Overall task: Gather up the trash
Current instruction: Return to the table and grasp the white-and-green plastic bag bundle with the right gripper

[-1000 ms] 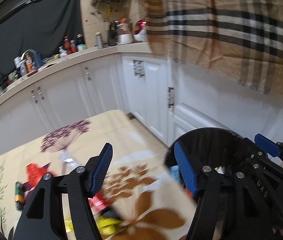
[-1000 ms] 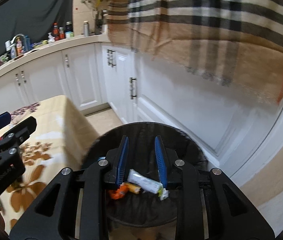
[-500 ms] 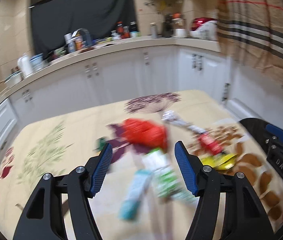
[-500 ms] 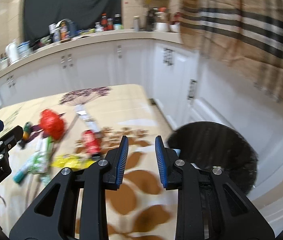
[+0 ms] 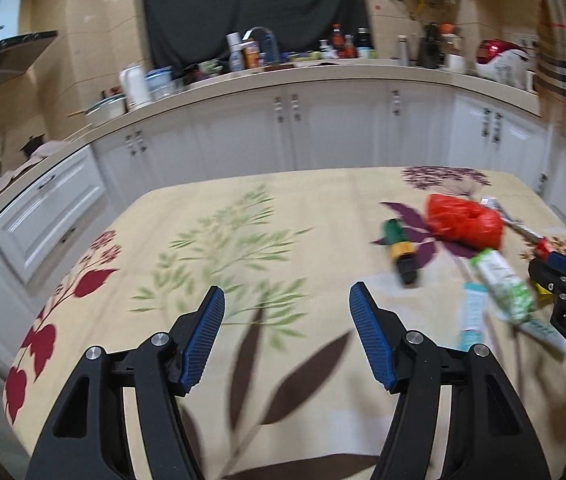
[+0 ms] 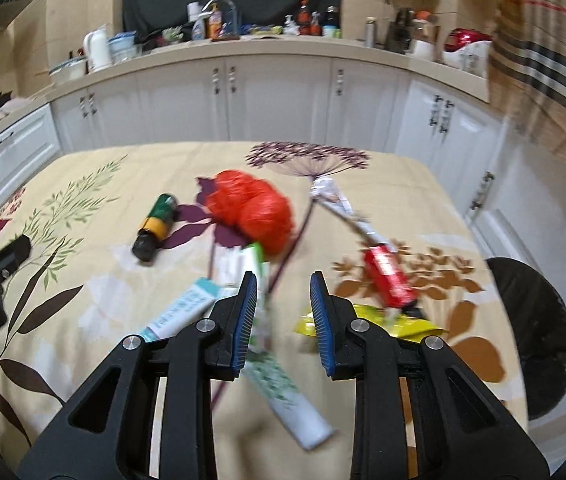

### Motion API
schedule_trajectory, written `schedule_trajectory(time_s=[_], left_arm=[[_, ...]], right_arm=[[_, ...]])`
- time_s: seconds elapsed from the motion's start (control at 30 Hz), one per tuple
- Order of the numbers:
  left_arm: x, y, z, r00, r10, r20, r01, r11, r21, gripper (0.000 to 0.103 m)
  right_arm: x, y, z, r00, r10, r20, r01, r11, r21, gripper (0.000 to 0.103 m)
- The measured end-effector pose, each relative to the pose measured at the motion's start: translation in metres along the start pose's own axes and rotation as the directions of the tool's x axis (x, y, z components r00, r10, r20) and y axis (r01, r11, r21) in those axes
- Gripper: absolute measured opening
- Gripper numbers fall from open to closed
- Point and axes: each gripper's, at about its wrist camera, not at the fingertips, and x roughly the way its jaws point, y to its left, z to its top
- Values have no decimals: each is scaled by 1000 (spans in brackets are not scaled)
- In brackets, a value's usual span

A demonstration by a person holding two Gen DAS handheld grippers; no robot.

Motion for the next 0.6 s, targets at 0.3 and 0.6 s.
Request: schedule_trajectory(time_s=[0.3, 0.6], left_arm=[[12, 36, -9, 999, 30, -36, -32, 998, -53, 65], [18, 38, -11, 999, 1, -45, -4, 998, -62, 65]], right_arm=[[31, 22, 8, 997, -12, -82, 9, 999, -36, 42], [47, 21, 7, 988, -2, -157, -3, 999, -33, 31]])
